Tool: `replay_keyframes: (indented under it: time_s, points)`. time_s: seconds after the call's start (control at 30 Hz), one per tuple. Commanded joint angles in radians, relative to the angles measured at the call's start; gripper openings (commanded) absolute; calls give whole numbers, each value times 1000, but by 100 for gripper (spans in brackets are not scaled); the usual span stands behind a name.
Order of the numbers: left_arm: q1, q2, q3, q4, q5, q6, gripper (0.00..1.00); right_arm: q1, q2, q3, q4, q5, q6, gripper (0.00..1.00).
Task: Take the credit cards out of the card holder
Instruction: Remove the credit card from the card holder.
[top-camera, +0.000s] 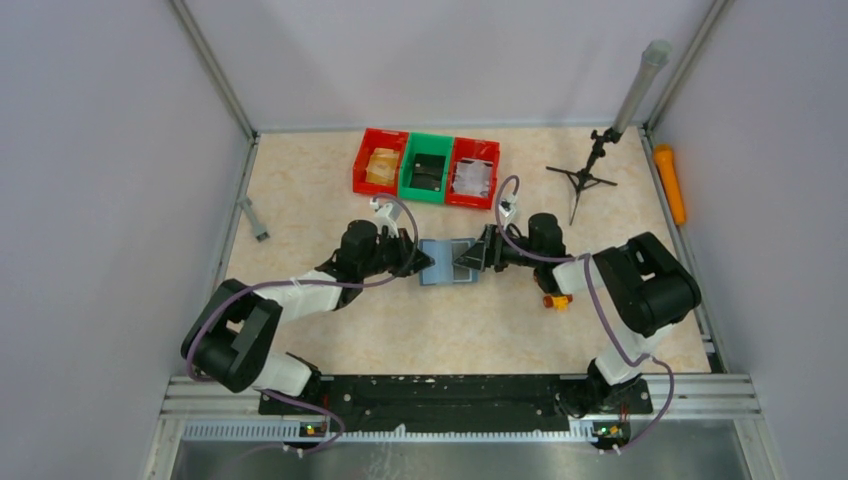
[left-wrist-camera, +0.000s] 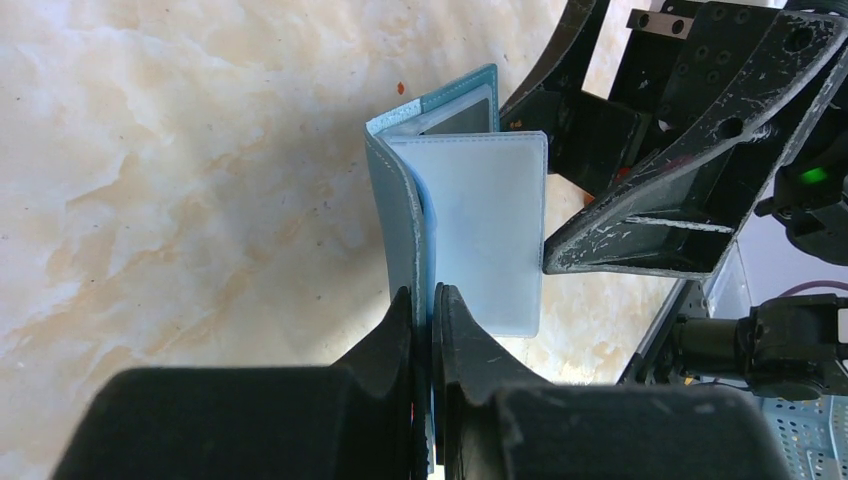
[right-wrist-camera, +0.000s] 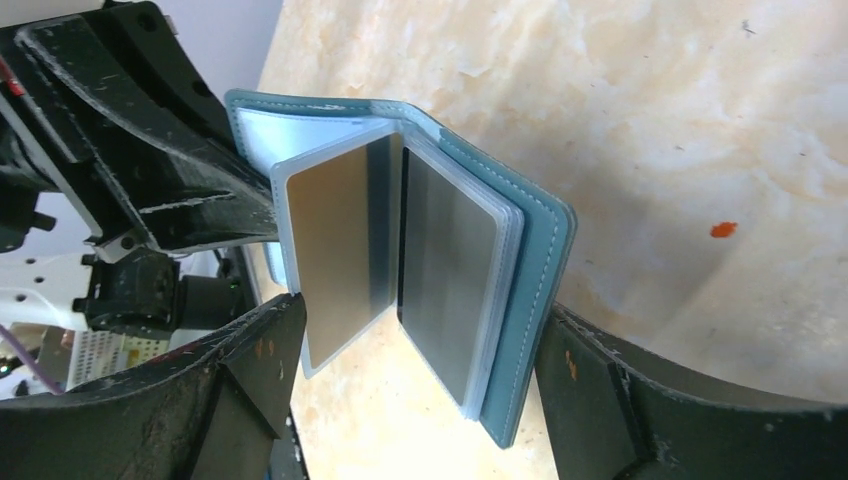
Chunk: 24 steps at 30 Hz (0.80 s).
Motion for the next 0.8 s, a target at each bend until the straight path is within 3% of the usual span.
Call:
replay_keyframes:
  time_s: [0.0,0.27,0.5,0.77]
  points:
    - [-10,-11,36,41,4,17,0,10,-52,33,-46,67,-64,83]
    - [-10,30,89,-78,-76,30,0,13,-45,34,-35,56,-57,83]
    - [-11,49,103,-96,-74,35,0,13,-54,54,-133,107,-98,80]
    - [-11,84,124,-96,-35,30,0,27,-42,60,-135,112,-98,78]
